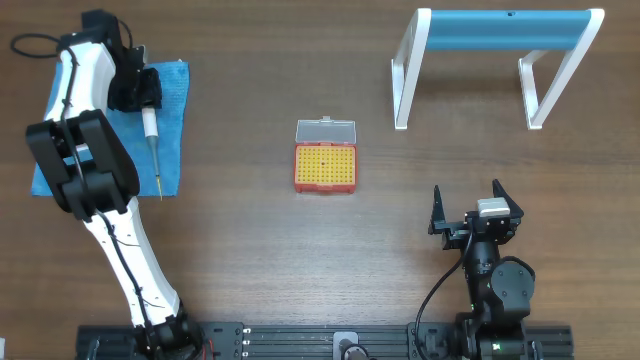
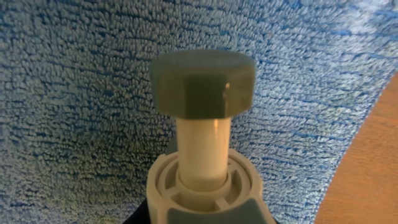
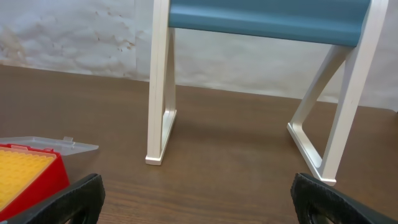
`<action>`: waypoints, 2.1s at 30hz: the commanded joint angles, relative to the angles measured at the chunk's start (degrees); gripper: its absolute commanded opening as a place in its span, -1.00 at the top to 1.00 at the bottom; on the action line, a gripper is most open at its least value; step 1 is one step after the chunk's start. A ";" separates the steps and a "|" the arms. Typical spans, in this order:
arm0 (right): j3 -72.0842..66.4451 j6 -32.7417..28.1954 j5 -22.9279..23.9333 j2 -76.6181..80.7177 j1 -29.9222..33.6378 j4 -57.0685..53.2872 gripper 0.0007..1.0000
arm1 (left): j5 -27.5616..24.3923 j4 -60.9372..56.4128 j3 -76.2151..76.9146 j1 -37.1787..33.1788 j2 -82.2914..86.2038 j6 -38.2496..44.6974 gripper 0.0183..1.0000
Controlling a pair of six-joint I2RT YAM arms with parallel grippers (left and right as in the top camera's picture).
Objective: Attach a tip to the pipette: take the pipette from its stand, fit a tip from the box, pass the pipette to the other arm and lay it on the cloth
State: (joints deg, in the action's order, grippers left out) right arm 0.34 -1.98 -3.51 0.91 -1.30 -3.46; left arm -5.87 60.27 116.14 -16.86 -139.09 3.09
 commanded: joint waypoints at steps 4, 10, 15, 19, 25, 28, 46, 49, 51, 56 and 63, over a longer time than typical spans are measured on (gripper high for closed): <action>-0.11 0.87 0.33 -0.31 -0.28 -0.37 -0.95 | -0.74 -0.02 1.20 0.02 -0.48 -0.70 0.56; -0.11 0.87 0.33 -0.31 -0.31 -0.37 -0.95 | -0.74 -0.02 1.20 0.02 -0.48 -0.70 0.05; -0.11 0.87 0.33 -0.31 -0.28 -0.37 -0.95 | -0.74 0.02 1.18 0.02 -0.48 -0.70 0.00; -0.11 0.87 0.33 -0.31 -0.28 -0.37 -0.95 | -0.81 0.42 1.20 0.02 -0.48 -0.70 -0.11; -0.11 0.87 0.33 -0.31 -0.28 -0.37 -0.94 | -2.03 1.75 1.20 1.14 -0.46 0.17 -0.64; -0.11 0.87 0.33 -0.31 -0.28 -0.37 -0.94 | -3.87 2.25 1.20 1.79 -0.46 0.55 -0.82; -0.11 0.87 0.33 -0.31 -0.28 -0.39 -0.95 | -1.20 15.87 12.22 2.32 8.04 1.40 -1.00; -0.11 0.87 0.33 -0.31 -0.28 -0.37 -0.95 | -1.20 24.81 24.76 2.56 8.31 1.88 -1.00; -0.11 0.87 0.33 -0.31 -0.28 -0.37 -0.95 | -1.22 29.40 33.09 2.89 8.33 1.86 -1.00; -0.11 0.90 0.33 -0.31 -0.28 -0.37 -0.95 | -3.98 37.03 54.99 5.09 10.54 0.11 -1.00; -0.11 0.87 0.33 -0.31 -0.28 -0.37 -0.95 | -3.58 37.05 59.54 9.75 23.45 0.79 -1.00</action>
State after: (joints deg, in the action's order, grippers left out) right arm 0.34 -1.98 -3.51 0.91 -1.30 -3.46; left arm -8.69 96.86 175.63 -8.49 -122.69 3.79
